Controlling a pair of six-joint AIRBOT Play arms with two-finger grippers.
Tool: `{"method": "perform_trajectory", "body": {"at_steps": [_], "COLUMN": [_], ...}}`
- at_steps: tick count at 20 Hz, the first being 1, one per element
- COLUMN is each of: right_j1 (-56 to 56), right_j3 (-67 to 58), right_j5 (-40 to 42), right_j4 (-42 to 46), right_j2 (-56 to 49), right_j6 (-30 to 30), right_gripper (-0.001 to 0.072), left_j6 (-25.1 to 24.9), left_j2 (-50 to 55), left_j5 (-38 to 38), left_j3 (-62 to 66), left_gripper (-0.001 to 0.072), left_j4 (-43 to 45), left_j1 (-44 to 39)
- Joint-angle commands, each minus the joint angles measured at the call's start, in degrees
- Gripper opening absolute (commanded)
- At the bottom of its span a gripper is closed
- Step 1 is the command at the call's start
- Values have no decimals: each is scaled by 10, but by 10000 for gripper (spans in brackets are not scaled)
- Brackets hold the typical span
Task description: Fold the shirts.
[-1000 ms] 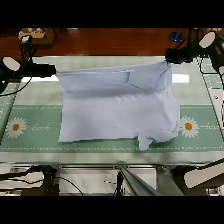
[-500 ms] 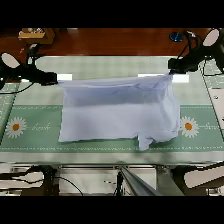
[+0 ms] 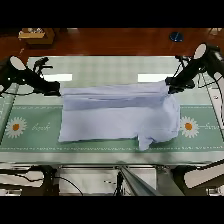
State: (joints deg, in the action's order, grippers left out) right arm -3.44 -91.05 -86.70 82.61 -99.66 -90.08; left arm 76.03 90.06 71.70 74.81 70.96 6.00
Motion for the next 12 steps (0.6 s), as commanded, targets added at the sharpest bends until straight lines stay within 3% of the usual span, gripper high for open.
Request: {"method": "perform_trajectory", "body": {"at_steps": [1, 2, 4, 6, 7, 9, 12], "right_j1": [0, 0, -2, -8, -17, -57, -132], "right_j3": [29, 30, 22, 2, 2, 11, 112], "right_j5": [29, 40, 42, 7, -6, -30, -29], "right_j4": [3, 3, 12, 75, 114, 104, -11], "right_j2": [-5, -5, -2, 15, 33, 63, 116], "right_j6": [-4, -3, 3, 46, 46, 31, 69], "right_gripper": [16, 29, 227, 387, 425, 445, 459], "left_j6": [8, 8, 8, -4, -17, -14, -36], "left_j2": [13, 13, 10, 0, -10, -38, -106], "left_j5": [12, 12, 28, 84, 119, 179, 184], "left_j3": [1, 1, 8, 39, 42, 11, -101], "left_gripper": [27, 83, 427, 463, 463, 463, 463], "left_j4": [0, 0, 3, 18, 30, 30, -62], "left_j1": [-1, 0, 8, 33, 51, 99, 166]}}
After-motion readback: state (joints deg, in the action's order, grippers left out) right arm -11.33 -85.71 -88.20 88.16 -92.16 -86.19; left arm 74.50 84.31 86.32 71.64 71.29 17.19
